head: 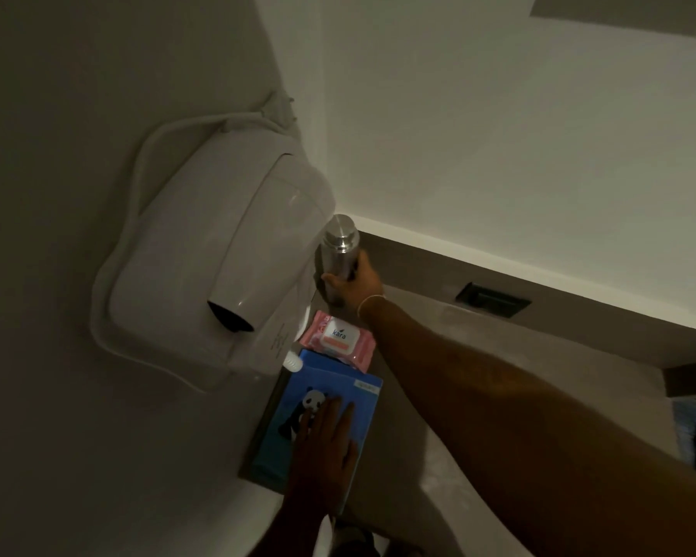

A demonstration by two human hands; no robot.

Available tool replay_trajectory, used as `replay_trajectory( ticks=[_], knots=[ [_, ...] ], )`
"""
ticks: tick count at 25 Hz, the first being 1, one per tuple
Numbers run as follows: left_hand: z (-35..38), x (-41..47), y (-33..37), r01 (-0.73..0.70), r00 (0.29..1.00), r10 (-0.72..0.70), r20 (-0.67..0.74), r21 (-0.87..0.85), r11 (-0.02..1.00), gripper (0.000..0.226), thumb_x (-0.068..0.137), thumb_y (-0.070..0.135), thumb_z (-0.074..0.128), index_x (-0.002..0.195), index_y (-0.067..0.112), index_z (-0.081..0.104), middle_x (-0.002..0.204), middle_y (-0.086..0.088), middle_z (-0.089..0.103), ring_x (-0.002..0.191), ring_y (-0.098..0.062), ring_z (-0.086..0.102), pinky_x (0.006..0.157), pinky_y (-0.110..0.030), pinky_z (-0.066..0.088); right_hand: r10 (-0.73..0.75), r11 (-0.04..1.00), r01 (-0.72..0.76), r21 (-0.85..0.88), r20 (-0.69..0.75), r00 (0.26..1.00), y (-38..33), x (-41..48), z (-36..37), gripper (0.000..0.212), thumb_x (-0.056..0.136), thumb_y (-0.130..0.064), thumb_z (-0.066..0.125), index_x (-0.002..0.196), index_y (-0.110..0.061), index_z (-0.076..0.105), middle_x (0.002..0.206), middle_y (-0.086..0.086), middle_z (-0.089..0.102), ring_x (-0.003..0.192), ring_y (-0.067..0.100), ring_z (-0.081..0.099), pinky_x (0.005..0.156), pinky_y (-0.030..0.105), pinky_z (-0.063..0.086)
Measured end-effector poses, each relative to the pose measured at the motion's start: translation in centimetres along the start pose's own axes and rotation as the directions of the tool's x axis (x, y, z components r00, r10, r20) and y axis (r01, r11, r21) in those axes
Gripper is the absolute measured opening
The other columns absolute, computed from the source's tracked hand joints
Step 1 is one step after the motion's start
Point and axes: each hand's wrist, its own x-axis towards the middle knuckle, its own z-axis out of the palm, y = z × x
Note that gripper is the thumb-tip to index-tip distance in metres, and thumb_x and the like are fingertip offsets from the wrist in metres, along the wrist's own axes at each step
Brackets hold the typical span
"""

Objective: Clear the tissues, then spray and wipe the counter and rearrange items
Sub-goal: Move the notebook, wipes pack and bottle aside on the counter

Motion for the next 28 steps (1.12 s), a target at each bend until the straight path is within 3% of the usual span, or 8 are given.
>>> replay_trajectory(
  ticks=[4,9,12,14,17,21,25,28],
  knots=[
    [0.1,1.6,1.0,0.018,0.999,-0.017,-0.042,0.028,0.999,0.065,0.099,0.048,0.044,0.161,0.032,0.029,0.169,0.001,0.030,0.158,-0.022,0.028,0.131,-0.045,0.013,0.060,0.992,-0.064,-0.111,-0.045,0.997,3.3,-3.4,-2.8,0.062,0.090,-0.022,0.081,0.143,-0.010,0.052,0.141,0.016,0.063,0.129,0.033,0.061,0.112,0.047,0.050],
    [0.4,3.0,2.0,-0.028,0.999,0.032,-0.029,0.134,0.991,0.061,0.099,0.049,0.040,0.153,0.021,0.044,0.155,-0.009,0.052,0.143,-0.028,0.051,0.120,-0.051,0.040,0.188,0.968,-0.240,-0.077,-0.409,0.893,15.4,-13.9,-13.3,0.013,0.099,-0.027,0.069,0.104,-0.015,0.068,0.104,0.008,0.073,0.099,0.027,0.070,0.097,0.050,0.057],
    [0.7,3.5,3.5,-0.127,0.985,0.148,-0.084,0.216,0.968,0.069,0.104,0.051,0.018,0.142,0.012,0.060,0.147,-0.017,0.060,0.136,-0.037,0.058,0.115,-0.058,0.042,0.365,0.855,-0.511,-0.085,-0.602,0.710,21.2,-19.1,-20.6,0.028,0.097,-0.042,0.068,0.101,-0.014,0.066,0.102,0.014,0.073,0.094,0.033,0.069,0.090,0.048,0.058],
    [0.7,4.1,5.1,-0.138,0.984,0.157,-0.081,0.203,0.969,0.062,0.104,0.047,0.027,0.141,0.012,0.061,0.147,-0.015,0.060,0.138,-0.035,0.057,0.115,-0.059,0.042,0.461,0.738,-0.654,-0.166,-0.583,0.669,23.3,-20.6,-23.4,0.044,0.093,-0.057,0.065,0.111,-0.017,0.066,0.115,0.011,0.070,0.105,0.033,0.068,0.096,0.046,0.056],
    [1.2,4.3,7.3,-0.147,0.979,0.162,-0.124,0.120,0.982,0.049,0.101,0.036,0.049,0.144,0.016,0.057,0.153,-0.009,0.056,0.143,-0.028,0.051,0.120,-0.056,0.037,0.464,0.651,-0.650,-0.391,-0.472,0.750,24.6,-20.7,-24.5,0.054,0.090,-0.071,0.058,0.119,-0.026,0.067,0.127,0.005,0.064,0.123,0.032,0.061,0.107,0.047,0.048],
    [1.3,4.4,9.8,-0.226,0.973,0.228,-0.025,0.067,0.972,0.047,0.102,0.036,0.043,0.143,0.018,0.058,0.154,-0.007,0.054,0.143,-0.026,0.052,0.119,-0.054,0.038,0.369,0.625,-0.566,-0.537,-0.435,0.821,25.3,-20.1,-24.6,0.047,0.092,-0.063,0.058,0.116,-0.024,0.070,0.129,0.003,0.063,0.126,0.029,0.057,0.112,0.048,0.039],
    [0.8,5.6,13.1,0.036,0.988,-0.001,0.153,-0.226,0.974,0.042,0.105,0.041,0.041,0.145,0.030,0.051,0.152,0.005,0.051,0.140,-0.014,0.049,0.119,-0.042,0.041,0.377,0.750,-0.547,-0.371,-0.440,0.815,23.6,-19.9,-23.0,0.042,0.093,-0.061,0.061,0.105,-0.023,0.074,0.115,0.005,0.071,0.113,0.030,0.064,0.107,0.044,0.042],
    [0.3,5.7,15.6,0.299,0.944,-0.160,0.290,-0.541,0.786,0.029,0.106,0.041,0.045,0.107,0.029,0.071,0.110,0.003,0.075,0.102,-0.012,0.072,0.093,-0.036,0.058,0.234,0.841,-0.351,-0.411,-0.309,0.922,21.1,-20.5,-17.3,0.035,0.087,-0.063,0.067,0.087,-0.028,0.071,0.105,0.000,0.072,0.103,0.023,0.068,0.086,0.031,0.043]
  ],
)
